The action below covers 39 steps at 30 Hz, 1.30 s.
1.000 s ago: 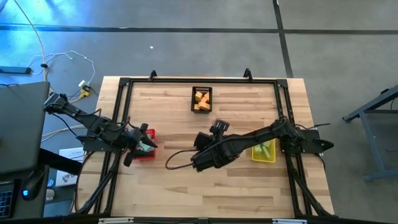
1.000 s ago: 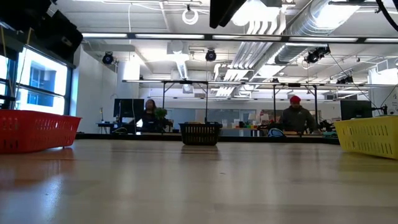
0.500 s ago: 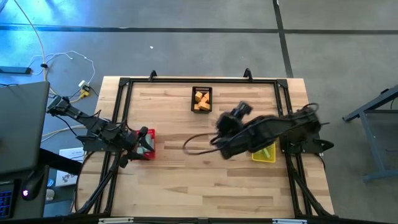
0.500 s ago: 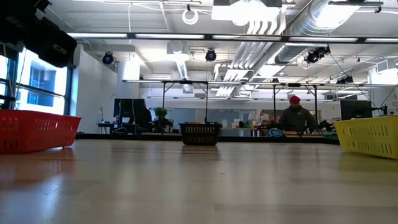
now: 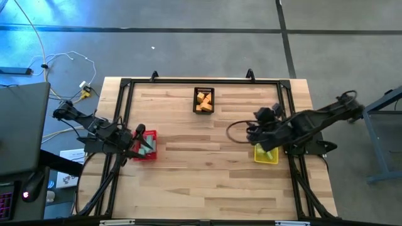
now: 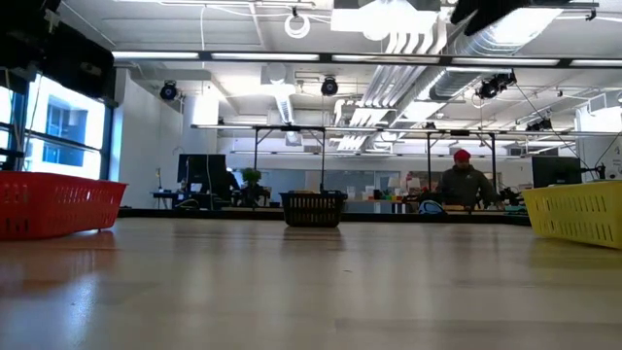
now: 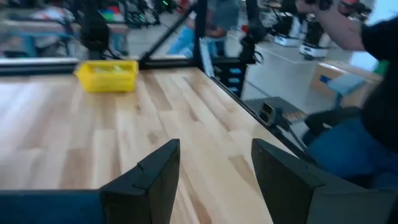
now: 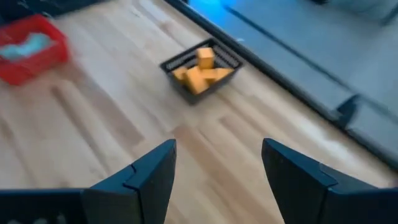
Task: Sort & place blocks by color
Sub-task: Return to Home Position
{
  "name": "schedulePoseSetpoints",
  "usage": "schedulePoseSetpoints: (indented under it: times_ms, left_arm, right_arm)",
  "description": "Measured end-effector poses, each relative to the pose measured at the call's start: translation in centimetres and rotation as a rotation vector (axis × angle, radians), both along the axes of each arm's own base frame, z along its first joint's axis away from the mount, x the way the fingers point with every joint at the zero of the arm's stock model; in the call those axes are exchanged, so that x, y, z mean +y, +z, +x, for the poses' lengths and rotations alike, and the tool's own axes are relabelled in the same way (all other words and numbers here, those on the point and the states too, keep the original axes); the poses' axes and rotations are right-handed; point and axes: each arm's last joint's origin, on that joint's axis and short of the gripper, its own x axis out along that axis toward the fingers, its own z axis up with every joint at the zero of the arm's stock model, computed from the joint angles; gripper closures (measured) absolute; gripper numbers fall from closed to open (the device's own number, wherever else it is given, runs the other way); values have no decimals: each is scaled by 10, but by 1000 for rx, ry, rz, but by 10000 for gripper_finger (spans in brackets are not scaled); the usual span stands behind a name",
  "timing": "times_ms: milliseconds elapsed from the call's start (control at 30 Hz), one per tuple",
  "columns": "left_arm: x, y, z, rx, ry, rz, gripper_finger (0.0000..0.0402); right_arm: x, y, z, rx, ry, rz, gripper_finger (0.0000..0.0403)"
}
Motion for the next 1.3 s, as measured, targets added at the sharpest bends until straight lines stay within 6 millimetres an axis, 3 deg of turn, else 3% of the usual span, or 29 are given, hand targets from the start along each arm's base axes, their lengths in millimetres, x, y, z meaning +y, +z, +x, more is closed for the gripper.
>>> schedulePoseSetpoints:
  times_ms: [300, 533, 800, 1033, 1300]
  left_arm:
    - [9, 8, -8, -113, 135, -4, 216]
    - [14, 8, -8, -111, 194, 35, 216]
    - [18, 7, -7, -97, 248, 40, 216]
    - [18, 7, -7, -98, 251, 49, 216]
    - [18, 7, -7, -93, 255, 13, 216]
  right_arm:
    - [-22, -43, -50, -403, 130, 104, 179]
    - [-23, -68, -64, -651, 416, 114, 179]
    - [-24, -106, -74, -684, 573, 67, 179]
    - [-27, -145, -82, -727, 578, 69, 179]
    - [-32, -170, -92, -791, 564, 60, 179]
